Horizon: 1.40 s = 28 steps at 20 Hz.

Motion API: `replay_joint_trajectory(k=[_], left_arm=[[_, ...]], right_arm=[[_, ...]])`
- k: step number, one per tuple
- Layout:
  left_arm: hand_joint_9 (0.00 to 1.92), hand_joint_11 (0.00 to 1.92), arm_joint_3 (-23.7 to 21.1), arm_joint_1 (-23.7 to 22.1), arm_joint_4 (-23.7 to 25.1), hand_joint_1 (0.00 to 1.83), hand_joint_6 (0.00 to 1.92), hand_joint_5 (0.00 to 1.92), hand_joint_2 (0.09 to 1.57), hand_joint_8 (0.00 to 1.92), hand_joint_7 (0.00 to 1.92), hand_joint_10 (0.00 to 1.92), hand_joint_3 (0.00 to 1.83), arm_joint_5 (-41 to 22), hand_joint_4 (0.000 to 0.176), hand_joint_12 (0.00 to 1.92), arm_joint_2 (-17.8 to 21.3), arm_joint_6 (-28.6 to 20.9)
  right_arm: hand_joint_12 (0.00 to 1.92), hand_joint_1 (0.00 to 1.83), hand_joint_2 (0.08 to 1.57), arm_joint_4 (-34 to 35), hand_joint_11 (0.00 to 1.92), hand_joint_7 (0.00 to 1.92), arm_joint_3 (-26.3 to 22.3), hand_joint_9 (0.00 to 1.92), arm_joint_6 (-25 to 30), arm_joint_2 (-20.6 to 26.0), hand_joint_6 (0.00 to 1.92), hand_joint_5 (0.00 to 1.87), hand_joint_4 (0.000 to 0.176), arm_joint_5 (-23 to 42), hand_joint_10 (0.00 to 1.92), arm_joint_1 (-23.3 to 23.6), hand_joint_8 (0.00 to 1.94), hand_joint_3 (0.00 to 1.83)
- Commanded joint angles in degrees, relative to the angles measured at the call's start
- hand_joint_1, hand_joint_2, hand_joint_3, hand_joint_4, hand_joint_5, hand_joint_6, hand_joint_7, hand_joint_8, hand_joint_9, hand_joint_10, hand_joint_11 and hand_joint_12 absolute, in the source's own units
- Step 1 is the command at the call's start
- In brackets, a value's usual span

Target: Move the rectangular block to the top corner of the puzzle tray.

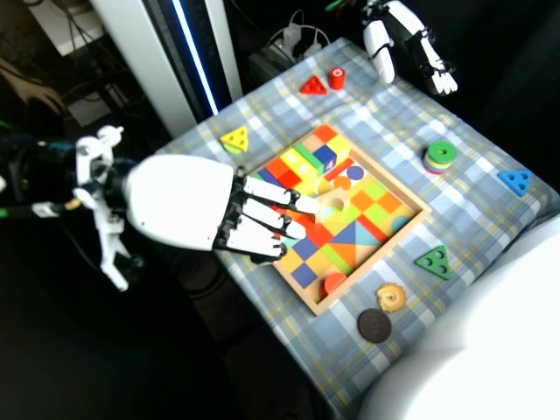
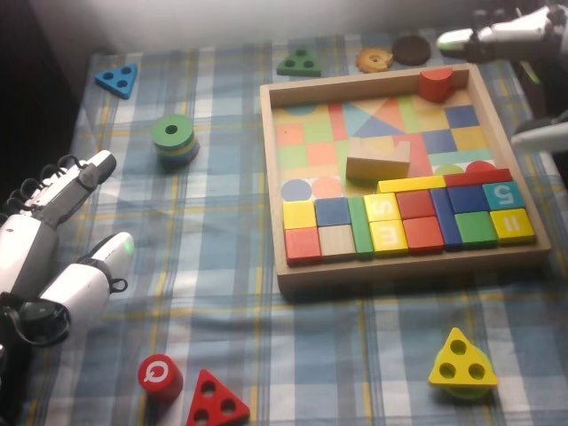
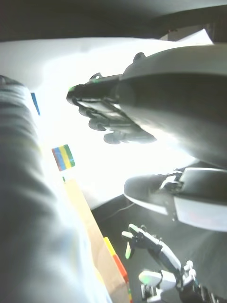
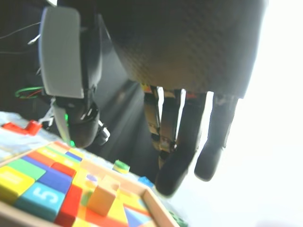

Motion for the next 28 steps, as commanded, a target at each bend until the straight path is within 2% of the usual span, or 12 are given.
replay_joint_trajectory(k=[1,2,3,8,9,10,16,17,18,19,26,28], left_arm=[[0.06,0.00,0.42,-0.11,2.26,0.76,0.00,0.30,1.39,0.00,0.19,0.00,0.00,-6.09,0.064,0.00,0.23,-0.26],[0.07,0.00,0.50,-0.11,2.32,0.76,0.00,0.30,1.39,0.00,0.19,0.01,0.00,-5.97,0.064,0.00,0.23,-0.26],[0.06,0.00,0.59,-0.11,2.43,0.69,0.00,0.28,1.40,0.00,0.18,0.00,0.00,-5.72,0.078,0.00,0.25,-0.26],[0.04,0.00,0.71,-0.12,2.82,0.70,0.00,0.26,1.41,0.00,0.17,0.00,0.00,-4.58,0.082,0.00,0.26,-0.25],[0.05,0.00,0.72,-0.12,2.88,0.71,0.00,0.27,1.41,0.00,0.18,0.01,0.00,-4.47,0.064,0.00,0.27,-0.25],[0.05,0.00,0.75,-0.12,2.88,0.69,0.00,0.26,1.42,0.00,0.17,0.00,0.01,-4.46,0.064,0.00,0.27,-0.25],[0.05,0.00,0.83,-0.14,2.94,0.75,0.01,0.28,1.40,0.01,0.18,0.01,0.00,-4.55,0.049,0.00,0.30,-0.25],[0.05,0.00,0.84,-0.15,2.97,0.73,0.00,0.27,1.40,0.00,0.18,0.01,0.00,-4.45,0.072,0.00,0.31,-0.25],[0.05,0.00,0.84,-0.16,2.97,0.73,0.00,0.27,1.40,0.00,0.18,0.01,0.00,-4.41,0.072,0.00,0.31,-0.25],[0.04,0.00,0.84,-0.16,2.97,0.68,0.00,0.26,1.41,0.00,0.17,0.00,0.00,-4.37,0.093,0.00,0.31,-0.25],[0.04,0.00,0.88,-0.13,2.88,0.64,0.00,0.25,1.42,0.00,0.17,0.01,0.00,-4.34,0.078,0.00,0.35,-0.13],[0.03,0.00,0.82,-0.13,2.88,0.65,0.00,0.24,1.42,0.00,0.16,0.00,0.00,-4.32,0.089,0.00,0.38,-0.11]], right_arm=[[1.89,0.74,1.16,-1.43,0.11,0.51,0.65,0.45,3.70,-0.16,0.00,0.22,0.028,2.99,1.54,1.73,1.32,0.00],[1.91,0.76,1.15,-5.26,0.18,0.53,1.40,0.48,7.85,-0.30,0.00,0.22,0.024,2.44,1.66,2.93,1.43,0.00],[1.92,1.11,1.12,-11.16,0.87,0.67,2.37,0.88,13.84,-0.61,0.00,0.23,0.000,1.72,1.91,4.62,1.87,0.00],[1.92,1.34,1.08,-26.60,1.31,0.93,3.17,1.27,24.35,-1.99,0.01,0.27,0.000,-0.11,1.92,9.22,1.94,0.00],[1.92,1.52,1.09,-29.38,1.52,1.25,3.58,1.52,26.31,-2.58,0.02,0.31,0.000,-0.16,1.92,9.67,1.94,0.00],[1.92,1.61,1.10,-32.76,1.60,1.37,4.24,1.60,29.17,-3.57,0.02,0.34,0.000,-0.18,1.92,10.35,1.94,0.00],[1.92,1.83,1.09,-42.59,1.68,1.44,6.18,1.65,35.28,-7.37,0.02,0.40,0.000,0.21,1.92,12.36,1.94,0.00],[1.92,1.83,1.09,-43.36,1.66,1.41,6.23,1.62,35.56,-7.62,0.01,0.41,0.000,0.22,1.92,12.36,1.94,0.00],[1.92,1.83,1.09,-44.02,1.66,1.41,6.32,1.62,36.11,-7.82,0.01,0.41,0.000,0.28,1.92,12.36,1.94,0.00],[1.92,1.78,1.10,-44.48,1.62,1.38,6.48,1.59,36.55,-8.23,0.02,0.44,0.000,0.37,1.92,12.36,1.94,0.00],[1.92,1.57,1.18,-46.92,1.56,1.38,8.62,1.54,38.61,-11.70,0.02,0.48,0.000,1.60,1.92,12.34,1.94,0.01],[1.92,1.51,1.18,-47.66,1.58,1.39,8.63,1.55,38.77,-11.90,0.01,0.49,0.000,1.57,1.92,12.31,1.94,0.01]])
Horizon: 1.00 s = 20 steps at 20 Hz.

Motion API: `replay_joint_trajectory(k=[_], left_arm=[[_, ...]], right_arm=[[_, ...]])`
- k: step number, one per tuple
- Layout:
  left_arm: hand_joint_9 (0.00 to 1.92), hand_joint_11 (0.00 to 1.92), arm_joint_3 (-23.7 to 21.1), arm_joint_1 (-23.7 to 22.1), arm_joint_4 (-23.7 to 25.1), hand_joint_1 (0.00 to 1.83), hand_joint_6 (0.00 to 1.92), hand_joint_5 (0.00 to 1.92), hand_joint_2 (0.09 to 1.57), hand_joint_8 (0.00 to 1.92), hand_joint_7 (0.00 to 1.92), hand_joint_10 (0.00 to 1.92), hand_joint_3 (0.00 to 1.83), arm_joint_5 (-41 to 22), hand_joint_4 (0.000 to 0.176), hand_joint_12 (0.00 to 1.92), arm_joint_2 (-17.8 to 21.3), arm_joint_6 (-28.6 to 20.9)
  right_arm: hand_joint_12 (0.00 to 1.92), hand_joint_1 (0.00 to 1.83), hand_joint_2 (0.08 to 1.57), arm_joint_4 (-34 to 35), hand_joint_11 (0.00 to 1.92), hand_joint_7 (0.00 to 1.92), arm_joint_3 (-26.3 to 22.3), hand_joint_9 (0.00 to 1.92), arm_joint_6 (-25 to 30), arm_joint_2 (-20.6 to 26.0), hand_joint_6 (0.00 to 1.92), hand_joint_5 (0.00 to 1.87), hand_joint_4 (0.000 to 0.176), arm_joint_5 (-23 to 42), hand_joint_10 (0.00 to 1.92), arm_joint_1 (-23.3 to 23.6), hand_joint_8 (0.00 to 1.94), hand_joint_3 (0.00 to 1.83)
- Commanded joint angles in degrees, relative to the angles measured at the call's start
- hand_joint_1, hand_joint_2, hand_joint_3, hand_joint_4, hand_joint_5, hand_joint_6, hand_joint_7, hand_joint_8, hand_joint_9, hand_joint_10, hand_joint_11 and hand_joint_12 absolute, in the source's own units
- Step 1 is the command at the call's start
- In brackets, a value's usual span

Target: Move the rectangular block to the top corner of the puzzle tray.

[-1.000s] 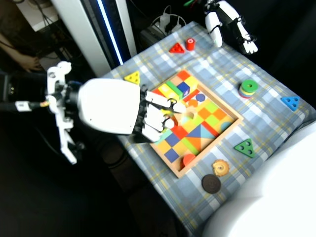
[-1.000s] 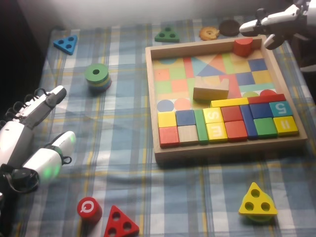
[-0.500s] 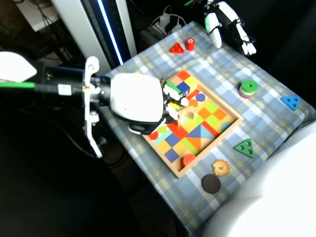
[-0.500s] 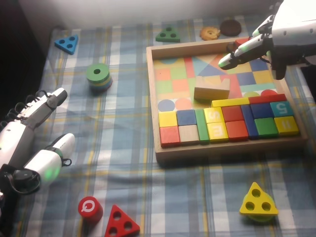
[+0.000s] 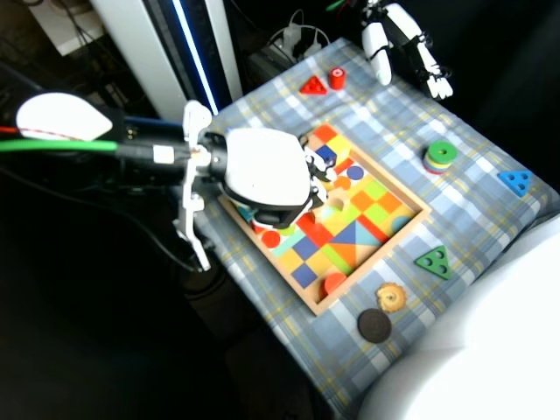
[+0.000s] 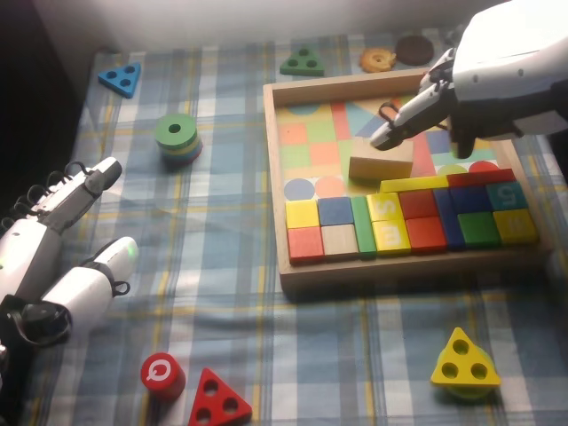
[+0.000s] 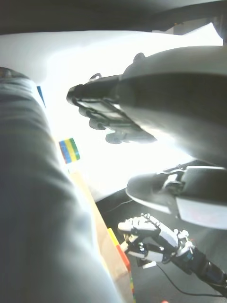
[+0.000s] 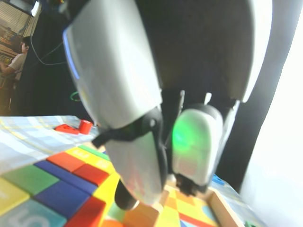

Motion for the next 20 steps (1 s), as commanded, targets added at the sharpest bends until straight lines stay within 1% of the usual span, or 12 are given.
replay_joint_trajectory(k=[1,4,5,9,10,12,14,15,16,17,19,20], left_arm=[[0.04,0.00,0.21,-0.34,2.40,0.62,0.00,0.25,1.43,0.00,0.16,0.00,0.00,-6.59,0.070,0.00,0.35,-0.16],[0.04,0.00,0.15,-0.34,2.39,0.64,0.01,0.26,1.42,0.00,0.17,0.01,0.00,-6.57,0.067,0.00,0.36,-0.16],[0.05,0.00,0.14,-0.34,2.39,0.67,0.01,0.27,1.42,0.00,0.17,0.01,0.00,-6.58,0.051,0.00,0.36,-0.16],[0.05,0.00,0.21,-0.35,2.39,0.65,0.00,0.26,1.42,0.00,0.18,0.01,0.00,-6.31,0.065,0.00,0.42,-0.16],[0.05,0.00,0.23,-0.35,2.38,0.65,0.01,0.27,1.42,0.00,0.18,0.01,0.00,-6.14,0.065,0.00,0.41,-0.17],[0.06,0.00,0.17,-0.35,2.38,0.70,0.00,0.27,1.40,0.00,0.19,0.01,0.00,-6.22,0.071,0.00,0.41,-0.16],[0.05,0.00,0.19,-0.36,2.39,0.65,0.00,0.26,1.41,0.00,0.18,0.00,0.00,-6.20,0.083,0.00,0.41,-0.16],[0.05,0.00,0.19,-0.36,2.39,0.65,0.00,0.27,1.41,0.00,0.18,0.00,0.00,-6.19,0.078,0.00,0.41,-0.16],[0.05,0.00,0.15,-0.36,2.39,0.64,0.00,0.27,1.41,0.00,0.19,0.00,0.00,-6.22,0.066,0.00,0.42,-0.16],[0.05,0.00,0.09,-0.36,2.39,0.61,0.00,0.26,1.42,0.00,0.18,0.00,0.00,-6.24,0.068,0.00,0.45,-0.16],[0.05,0.00,0.07,-0.35,2.39,0.62,0.00,0.26,1.42,0.00,0.18,0.00,0.00,-6.21,0.081,0.00,0.48,-0.16],[0.05,0.00,0.10,-0.35,2.39,0.62,0.00,0.26,1.42,0.00,0.18,0.00,0.00,-6.15,0.074,0.00,0.48,-0.16]], right_arm=[[1.92,1.52,1.19,2.09,1.55,1.36,0.18,1.53,0.28,-0.13,0.00,0.47,0.000,0.71,1.92,0.74,1.94,0.02],[1.92,1.54,1.18,0.96,1.53,1.34,0.64,1.51,0.30,-0.68,0.00,0.48,0.000,0.36,1.92,0.56,1.94,0.01],[1.92,1.56,1.18,0.83,1.56,1.35,0.86,1.53,0.30,-0.78,0.00,0.48,0.000,0.27,1.92,0.45,1.94,0.01],[1.92,1.54,1.20,0.34,1.60,1.39,1.94,1.58,1.04,-1.25,0.00,0.45,0.000,-0.05,1.92,-0.90,1.94,0.01],[1.92,1.52,1.21,-0.07,1.59,1.37,2.11,1.57,1.06,-1.38,0.00,0.46,0.017,-0.24,1.92,-1.11,1.94,0.01],[1.92,1.52,1.20,-0.59,1.58,1.37,2.43,1.56,1.15,-1.50,0.01,0.48,0.034,-0.70,1.92,-1.53,1.94,0.01],[1.92,1.56,1.21,-0.76,1.58,1.35,2.74,1.56,1.35,-1.51,0.00,0.45,0.005,-0.96,1.92,-2.01,1.94,0.01],[1.92,1.56,1.21,-0.93,1.57,1.34,2.82,1.54,1.36,-1.51,0.00,0.45,0.009,-1.19,1.92,-2.13,1.94,0.01],[1.92,1.53,1.20,-1.22,1.57,1.35,2.91,1.54,1.37,-1.50,0.00,0.46,0.047,-1.40,1.92,-2.14,1.94,0.00],[1.92,1.54,1.20,-1.61,1.56,1.33,3.04,1.52,1.55,-1.48,0.00,0.45,0.044,-1.67,1.92,-2.14,1.94,0.00],[1.92,1.54,1.20,-1.91,1.56,1.32,3.37,1.52,1.86,-1.18,0.00,0.44,0.006,-2.16,1.92,-2.14,1.94,0.00],[1.92,1.53,1.20,-2.10,1.53,1.28,3.45,1.49,1.90,-0.82,0.00,0.44,0.001,-2.64,1.92,-2.14,1.94,0.00]])
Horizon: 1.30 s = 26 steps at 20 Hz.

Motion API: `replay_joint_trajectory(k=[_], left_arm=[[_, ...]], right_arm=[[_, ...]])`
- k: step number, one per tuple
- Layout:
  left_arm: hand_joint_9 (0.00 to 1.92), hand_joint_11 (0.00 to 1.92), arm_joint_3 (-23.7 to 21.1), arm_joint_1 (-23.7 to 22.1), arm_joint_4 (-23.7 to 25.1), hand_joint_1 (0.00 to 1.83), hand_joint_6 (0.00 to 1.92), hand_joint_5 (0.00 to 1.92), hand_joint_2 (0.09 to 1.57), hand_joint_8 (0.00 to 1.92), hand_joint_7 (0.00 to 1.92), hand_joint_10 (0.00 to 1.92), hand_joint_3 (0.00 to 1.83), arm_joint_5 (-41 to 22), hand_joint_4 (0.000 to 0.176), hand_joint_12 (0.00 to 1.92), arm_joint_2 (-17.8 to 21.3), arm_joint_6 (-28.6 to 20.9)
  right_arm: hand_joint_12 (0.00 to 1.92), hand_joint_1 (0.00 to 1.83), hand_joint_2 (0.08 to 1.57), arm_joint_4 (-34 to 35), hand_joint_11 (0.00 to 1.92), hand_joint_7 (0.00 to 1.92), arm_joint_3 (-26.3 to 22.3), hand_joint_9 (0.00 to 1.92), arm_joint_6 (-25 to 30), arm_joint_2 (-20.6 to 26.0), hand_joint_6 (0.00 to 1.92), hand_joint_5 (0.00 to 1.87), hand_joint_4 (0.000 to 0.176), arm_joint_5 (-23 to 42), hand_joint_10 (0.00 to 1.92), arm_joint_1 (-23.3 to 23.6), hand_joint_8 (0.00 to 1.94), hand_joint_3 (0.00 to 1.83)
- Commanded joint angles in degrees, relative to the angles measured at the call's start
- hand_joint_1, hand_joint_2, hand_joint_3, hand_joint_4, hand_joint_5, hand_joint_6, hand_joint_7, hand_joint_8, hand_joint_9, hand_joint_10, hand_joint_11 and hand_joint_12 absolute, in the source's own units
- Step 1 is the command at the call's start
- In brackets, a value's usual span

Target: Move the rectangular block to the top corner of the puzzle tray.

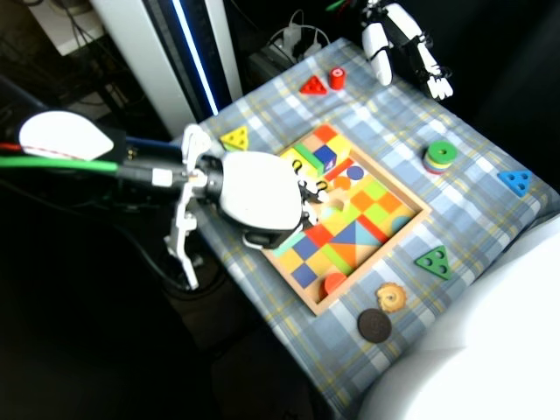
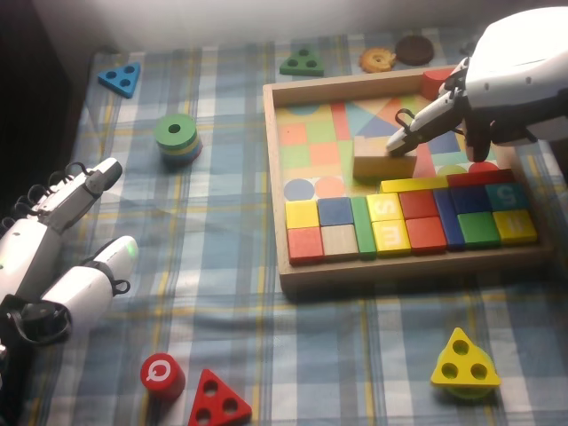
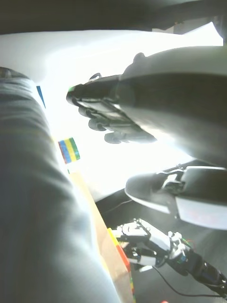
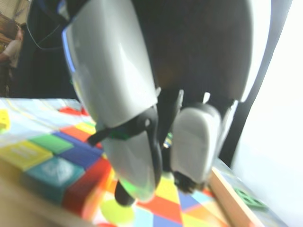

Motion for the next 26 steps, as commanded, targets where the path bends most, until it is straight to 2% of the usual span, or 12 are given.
replay_joint_trajectory(k=[1,3,6,10,12,14,15,17,19,22,23,26], left_arm=[[0.06,0.00,0.11,-0.35,2.38,0.62,0.00,0.26,1.42,0.00,0.18,0.00,0.00,-6.22,0.069,0.00,0.44,-0.16],[0.05,0.00,0.13,-0.36,2.38,0.62,0.00,0.26,1.42,0.00,0.17,0.00,0.00,-6.11,0.082,0.00,0.44,-0.16],[0.04,0.00,0.14,-0.37,2.40,0.65,0.00,0.26,1.42,0.00,0.18,0.00,0.00,-5.92,0.082,0.00,0.44,-0.16],[0.04,0.00,0.11,-0.39,2.40,0.68,0.00,0.26,1.41,0.00,0.17,0.00,0.00,-5.96,0.081,0.00,0.49,-0.16],[0.04,0.00,0.11,-0.40,2.40,0.67,0.01,0.27,1.41,0.00,0.18,0.00,0.00,-5.91,0.073,0.00,0.51,-0.16],[0.06,0.00,0.09,-0.40,2.40,0.65,0.00,0.27,1.42,0.00,0.18,0.01,0.00,-5.85,0.059,0.00,0.51,-0.16],[0.07,0.00,0.07,-0.42,2.40,0.64,0.00,0.28,1.41,0.00,0.18,0.01,0.00,-5.86,0.053,0.00,0.51,-0.16],[0.06,0.00,0.00,-0.42,2.42,0.63,0.00,0.28,1.41,0.00,0.18,0.00,0.00,-5.87,0.065,0.00,0.55,-0.16],[0.07,0.00,0.01,-0.42,2.42,0.63,0.00,0.28,1.41,0.00,0.19,0.01,0.00,-5.79,0.057,0.00,0.55,-0.16],[0.04,0.00,0.01,-0.42,2.41,0.59,0.00,0.26,1.43,0.00,0.17,0.00,0.00,-5.82,0.079,0.00,0.55,-0.16],[0.04,0.00,0.01,-0.41,2.41,0.63,0.00,0.26,1.42,0.00,0.17,0.00,0.00,-5.83,0.076,0.00,0.54,-0.16],[0.04,0.00,0.04,-0.42,2.43,0.56,0.00,0.25,1.43,0.00,0.17,0.00,0.00,-5.67,0.073,0.00,0.54,-0.16]], right_arm=[[1.92,1.54,1.20,0.93,1.51,1.22,0.26,1.47,-0.06,0.52,0.00,0.43,0.000,-1.32,1.92,-0.02,1.94,0.00],[1.92,1.56,1.19,0.63,1.45,1.15,0.35,1.40,-0.06,1.23,0.00,0.43,0.053,-2.23,1.92,-0.02,1.94,0.00],[1.92,1.49,1.22,0.08,1.41,1.14,0.83,1.36,-0.06,1.37,0.00,0.43,0.094,-3.10,1.92,-0.02,1.94,0.01],[1.92,1.47,1.23,-0.74,1.42,1.13,1.56,1.35,-0.06,1.45,0.00,0.42,0.110,-4.36,1.92,-0.02,1.94,0.00],[1.92,1.48,1.23,-0.74,1.44,1.17,2.25,1.39,0.33,1.46,0.00,0.41,0.089,-4.64,1.92,-0.02,1.94,0.00],[1.92,1.47,1.24,-1.07,1.44,1.17,3.06,1.39,0.70,1.46,0.00,0.40,0.112,-5.03,1.92,-0.02,1.94,0.00],[1.92,1.48,1.24,-1.07,1.44,1.17,3.34,1.39,0.85,1.46,0.00,0.39,0.105,-5.17,1.92,-0.02,1.94,0.00],[1.92,1.47,1.25,-1.11,1.44,1.16,3.72,1.39,0.96,1.47,0.00,0.37,0.123,-5.57,1.92,-0.02,1.94,0.01],[1.92,1.50,1.23,-1.22,1.45,1.19,3.89,1.40,0.96,1.50,0.00,0.38,0.103,-5.89,1.92,-0.02,1.94,0.00],[1.92,1.49,1.22,-0.63,1.48,1.25,3.92,1.42,0.96,1.51,0.01,0.40,0.078,-6.08,1.92,0.77,1.94,0.00],[1.92,1.49,1.23,-0.65,1.50,1.27,3.88,1.43,0.96,1.51,0.00,0.39,0.032,-6.08,1.92,1.04,1.94,0.00],[1.92,1.55,1.22,-0.62,1.49,1.26,3.86,1.43,0.96,1.59,0.00,0.38,0.005,-6.07,1.92,1.93,1.94,0.00]])
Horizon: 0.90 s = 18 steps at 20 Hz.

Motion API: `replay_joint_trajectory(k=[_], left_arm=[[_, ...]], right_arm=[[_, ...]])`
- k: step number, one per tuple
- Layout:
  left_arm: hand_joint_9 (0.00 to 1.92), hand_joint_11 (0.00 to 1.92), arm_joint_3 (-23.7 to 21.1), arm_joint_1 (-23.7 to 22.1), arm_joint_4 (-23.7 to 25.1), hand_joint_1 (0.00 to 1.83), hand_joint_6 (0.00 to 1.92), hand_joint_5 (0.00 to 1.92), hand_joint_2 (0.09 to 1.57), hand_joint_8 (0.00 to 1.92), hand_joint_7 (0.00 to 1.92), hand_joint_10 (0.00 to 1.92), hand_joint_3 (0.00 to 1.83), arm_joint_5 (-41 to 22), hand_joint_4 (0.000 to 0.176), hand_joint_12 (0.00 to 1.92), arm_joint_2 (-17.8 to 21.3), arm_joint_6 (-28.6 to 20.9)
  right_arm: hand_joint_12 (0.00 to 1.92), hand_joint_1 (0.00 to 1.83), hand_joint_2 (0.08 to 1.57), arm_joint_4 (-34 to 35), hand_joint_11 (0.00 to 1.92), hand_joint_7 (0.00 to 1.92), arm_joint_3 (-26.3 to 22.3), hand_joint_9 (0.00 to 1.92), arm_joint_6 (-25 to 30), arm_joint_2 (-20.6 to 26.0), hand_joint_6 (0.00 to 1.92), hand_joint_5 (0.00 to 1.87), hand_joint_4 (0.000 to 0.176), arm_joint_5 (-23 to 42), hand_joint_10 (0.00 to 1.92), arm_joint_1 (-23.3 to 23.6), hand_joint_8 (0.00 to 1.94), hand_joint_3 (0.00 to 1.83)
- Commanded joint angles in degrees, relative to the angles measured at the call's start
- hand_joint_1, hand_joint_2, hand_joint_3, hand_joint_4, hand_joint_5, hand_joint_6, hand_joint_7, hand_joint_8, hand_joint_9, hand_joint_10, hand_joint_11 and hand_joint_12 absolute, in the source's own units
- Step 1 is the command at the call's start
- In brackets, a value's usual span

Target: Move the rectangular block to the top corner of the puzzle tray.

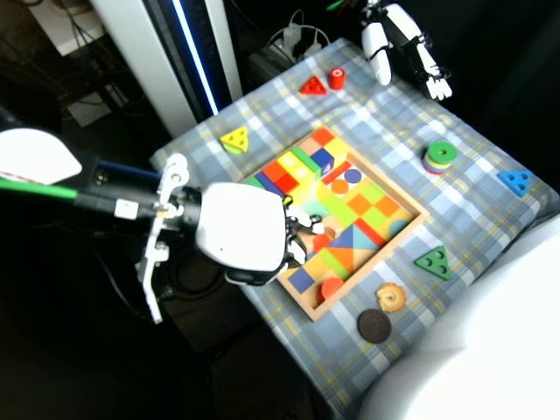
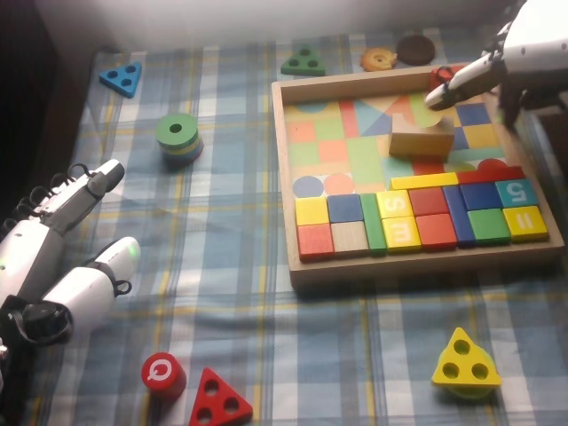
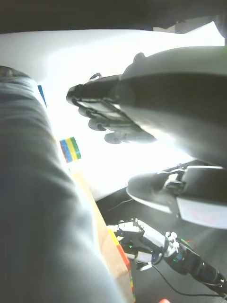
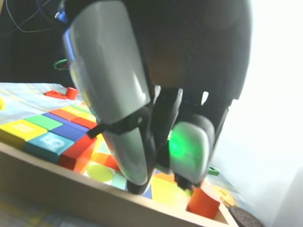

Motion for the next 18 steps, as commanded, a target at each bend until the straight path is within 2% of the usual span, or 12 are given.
replay_joint_trajectory(k=[1,3,5,7,8,9,10,12,13,14,16,18], left_arm=[[0.05,0.00,0.02,-0.38,2.38,0.56,0.00,0.26,1.42,0.00,0.18,0.00,0.00,-6.41,0.069,0.00,0.52,-0.16],[0.06,0.00,0.00,-0.37,2.37,0.57,0.00,0.27,1.42,0.00,0.18,0.01,0.00,-6.43,0.061,0.00,0.49,-0.17],[0.07,0.00,0.00,-0.37,2.36,0.59,0.00,0.26,1.41,0.00,0.18,0.01,0.00,-6.40,0.057,0.00,0.49,-0.17],[0.07,0.00,-0.04,-0.34,2.36,0.58,0.00,0.27,1.42,0.00,0.18,0.01,0.00,-6.52,0.057,0.00,0.52,-0.17],[0.07,0.00,-0.05,-0.33,2.36,0.58,0.00,0.26,1.42,0.00,0.17,0.00,0.00,-6.50,0.059,0.00,0.53,-0.17],[0.07,0.00,-0.03,-0.33,2.36,0.59,0.00,0.26,1.42,0.00,0.18,0.00,0.00,-6.40,0.062,0.00,0.55,-0.17],[0.07,0.00,0.00,-0.35,2.36,0.60,0.00,0.27,1.41,0.00,0.18,0.01,0.00,-6.24,0.060,0.00,0.55,-0.17],[0.06,0.00,-0.01,-0.36,2.36,0.61,0.00,0.26,1.41,0.00,0.17,0.00,0.00,-6.08,0.076,0.00,0.55,-0.17],[0.06,0.00,-0.11,-0.33,2.30,0.59,0.00,0.27,1.41,0.00,0.18,0.00,0.00,-6.17,0.063,0.00,0.57,-0.17],[0.06,0.00,-0.20,-0.29,2.23,0.57,0.00,0.26,1.41,0.00,0.18,0.00,0.00,-6.31,0.069,0.00,0.59,-0.17],[0.06,0.00,-0.29,-0.19,2.22,0.57,0.00,0.27,1.42,0.00,0.18,0.00,0.00,-6.28,0.056,0.00,0.72,-0.17],[0.06,0.00,-0.26,-0.19,2.22,0.57,0.00,0.26,1.42,0.00,0.17,0.00,0.00,-6.19,0.069,0.00,0.71,-0.16]], right_arm=[[1.92,1.60,1.21,2.11,1.51,1.27,0.25,1.46,-0.32,0.46,0.00,0.38,0.005,-1.75,1.92,0.81,1.94,0.00],[1.92,1.62,1.21,2.27,1.52,1.28,0.03,1.46,-0.34,0.44,0.00,0.39,0.029,-1.76,1.92,1.12,1.94,0.00],[1.92,1.66,1.20,2.87,1.54,1.30,-0.16,1.48,-0.34,0.32,0.00,0.38,0.000,-1.73,1.92,1.38,1.94,0.00],[1.92,1.63,1.21,2.81,1.50,1.28,-0.88,1.45,-0.78,0.32,0.00,0.39,0.012,-1.65,1.92,2.07,1.94,0.00],[1.92,1.62,1.21,2.35,1.49,1.27,-1.06,1.44,-0.78,0.32,0.00,0.39,0.004,-1.66,1.92,2.13,1.94,0.00],[1.92,1.64,1.20,1.88,1.50,1.29,-1.23,1.45,-0.77,0.33,0.00,0.40,0.009,-1.66,1.92,2.13,1.94,0.00],[1.92,1.61,1.22,1.82,1.49,1.27,-1.49,1.43,-0.53,0.34,0.00,0.39,0.032,-1.66,1.92,2.12,1.94,0.00],[1.92,1.64,1.21,1.20,1.52,1.26,-2.05,1.46,-0.32,1.10,0.00,0.39,0.004,-1.69,1.92,1.74,1.94,0.00],[1.92,1.64,1.22,0.31,1.50,1.22,-2.70,1.43,-0.32,1.84,0.00,0.38,0.000,-1.86,1.92,1.64,1.94,0.00],[1.92,1.62,1.23,-0.41,1.48,1.19,-3.08,1.41,0.00,2.13,0.00,0.35,0.001,-2.05,1.92,1.64,1.94,0.01],[1.92,1.60,1.23,-1.35,1.48,1.18,-3.51,1.40,0.92,2.66,0.01,0.36,0.000,-2.26,1.92,1.65,1.94,0.00],[1.92,1.63,1.22,-1.56,1.54,1.26,-3.63,1.48,1.00,2.97,0.00,0.37,0.000,-2.34,1.92,1.65,1.94,0.00]])
